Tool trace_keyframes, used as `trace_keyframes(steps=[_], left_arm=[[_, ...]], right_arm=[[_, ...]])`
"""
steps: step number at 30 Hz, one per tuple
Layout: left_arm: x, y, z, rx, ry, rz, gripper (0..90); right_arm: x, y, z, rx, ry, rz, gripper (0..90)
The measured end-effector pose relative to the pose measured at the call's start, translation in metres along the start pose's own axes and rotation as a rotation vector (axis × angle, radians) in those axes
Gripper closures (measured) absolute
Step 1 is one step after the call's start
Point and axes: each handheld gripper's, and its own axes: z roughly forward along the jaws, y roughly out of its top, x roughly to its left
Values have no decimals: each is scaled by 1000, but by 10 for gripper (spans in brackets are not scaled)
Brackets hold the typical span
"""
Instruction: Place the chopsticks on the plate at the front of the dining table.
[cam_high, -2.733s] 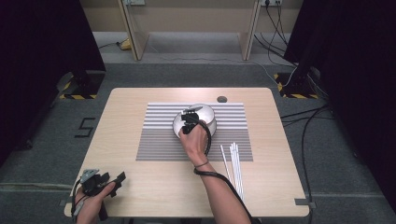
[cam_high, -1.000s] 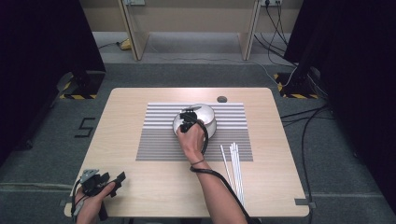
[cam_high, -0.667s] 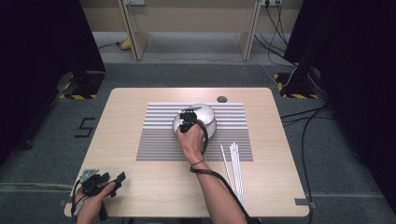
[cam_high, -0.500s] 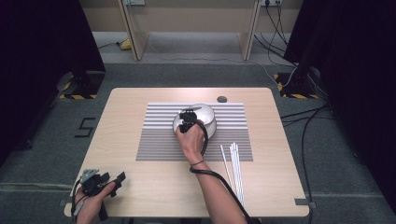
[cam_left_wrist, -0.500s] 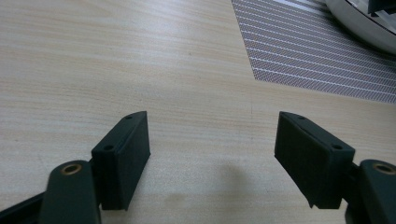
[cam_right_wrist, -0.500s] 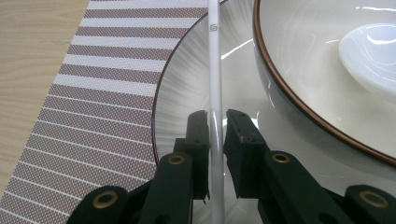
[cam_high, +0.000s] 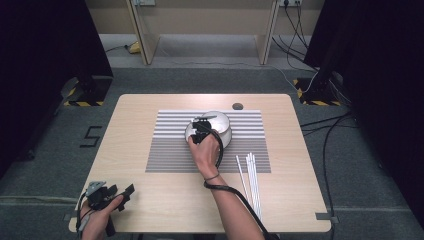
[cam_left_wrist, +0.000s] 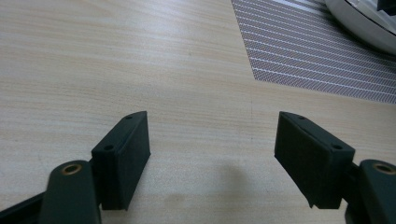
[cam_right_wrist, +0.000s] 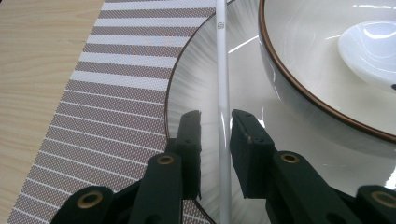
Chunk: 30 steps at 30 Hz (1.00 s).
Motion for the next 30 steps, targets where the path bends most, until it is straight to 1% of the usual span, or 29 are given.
trace_keyframes(steps=[1,5,9,17,18,24,30], left_arm=[[0,0,0,0,0,0,256],[0,0,0,0,0,0,256],[0,0,0,0,0,0,256],[0,0,0,0,1,0,256],[0,0,0,0,1,-1,257],[-1,0,0,1,4,2,257],[-1,0,0,2,7,4,257]], right_arm=[[0,0,-1,-4,0,-9,733],[1,-2,-6,4,4,-4,732],[0,-5,-12,12,13,-14,734],[-1,-12,-29,38,41,-25,755],[-2,-13,-31,40,38,-35,760],[-11,-22,-42,80,45,-48,779],[-18,-32,-50,129,29,-64,790]])
